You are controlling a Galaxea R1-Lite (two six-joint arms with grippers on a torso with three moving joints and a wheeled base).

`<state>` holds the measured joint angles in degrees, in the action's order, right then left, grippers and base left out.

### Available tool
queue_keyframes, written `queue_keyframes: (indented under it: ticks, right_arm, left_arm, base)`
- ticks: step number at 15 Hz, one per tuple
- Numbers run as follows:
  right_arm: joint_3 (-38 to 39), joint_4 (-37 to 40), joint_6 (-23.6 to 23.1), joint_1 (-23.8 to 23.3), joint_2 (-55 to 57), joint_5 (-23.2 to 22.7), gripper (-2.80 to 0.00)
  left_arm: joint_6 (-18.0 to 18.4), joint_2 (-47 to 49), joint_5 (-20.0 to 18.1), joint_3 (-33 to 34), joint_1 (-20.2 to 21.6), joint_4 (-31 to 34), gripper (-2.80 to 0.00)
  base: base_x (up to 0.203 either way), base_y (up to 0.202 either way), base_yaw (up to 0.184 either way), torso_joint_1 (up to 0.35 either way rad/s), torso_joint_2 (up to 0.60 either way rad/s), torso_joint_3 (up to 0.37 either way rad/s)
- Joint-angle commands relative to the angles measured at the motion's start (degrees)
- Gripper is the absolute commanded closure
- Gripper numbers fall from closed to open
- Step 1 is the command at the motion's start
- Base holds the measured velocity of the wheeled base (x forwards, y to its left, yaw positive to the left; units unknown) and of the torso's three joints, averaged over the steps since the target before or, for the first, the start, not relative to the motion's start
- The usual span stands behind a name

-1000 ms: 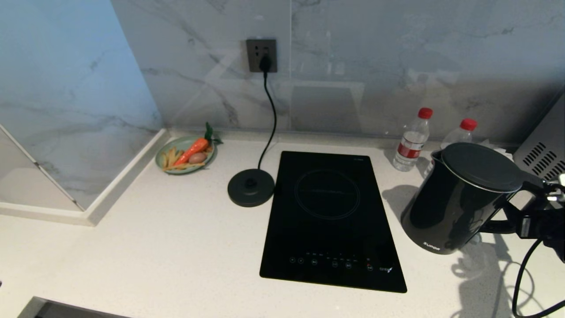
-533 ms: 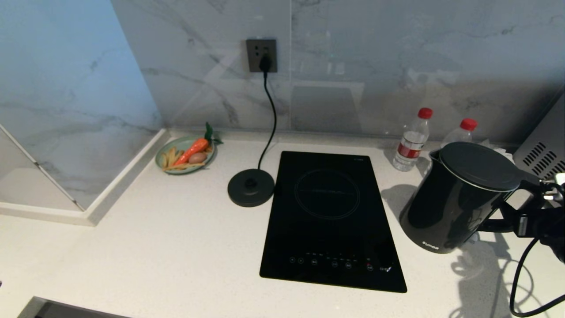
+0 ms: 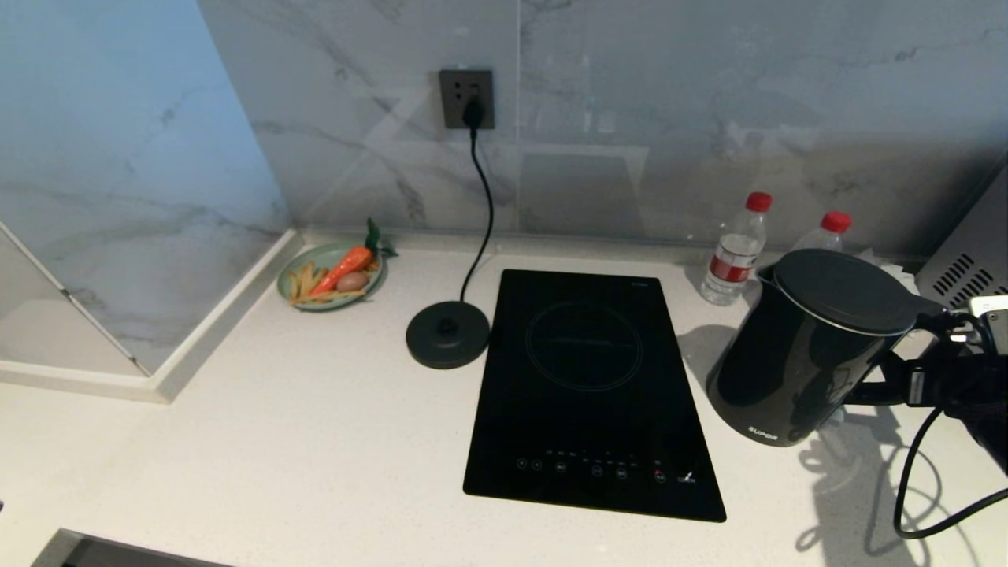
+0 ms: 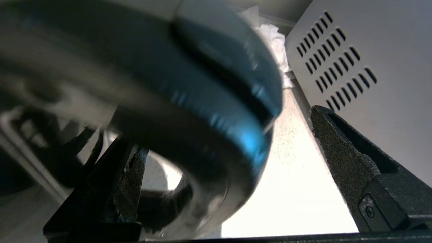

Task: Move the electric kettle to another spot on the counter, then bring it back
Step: Grab the kettle

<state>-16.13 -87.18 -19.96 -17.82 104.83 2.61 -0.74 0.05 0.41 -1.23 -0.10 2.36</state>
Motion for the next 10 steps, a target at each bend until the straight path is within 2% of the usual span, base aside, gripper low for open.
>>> queue_keyframes:
  ticks: [1, 2, 10]
  right_arm:
    - [-0.28, -0.48, -0.1, 0.33, 0.29, 0.01, -2.8]
    - [-0.21, -0.48, -0.17, 0.33, 0.29, -0.02, 0.0]
    - [-2.85, -0.48, -1.04, 1.12, -0.55, 0.03, 0.0]
  left_arm:
    - [-0.05, 0.04, 0.03, 0.0, 0.01, 0.01, 0.0]
    - [-0.05, 0.04, 0.03, 0.0, 0.01, 0.01, 0.0]
    - [-0.05, 0.04, 0.03, 0.0, 0.01, 0.01, 0.0]
  base:
    - [0.0, 0.0, 0.0, 0.0, 0.0, 0.0]
    - [0.0, 0.0, 0.0, 0.0, 0.0, 0.0]
    - [0.0, 0.0, 0.0, 0.0, 0.0, 0.0]
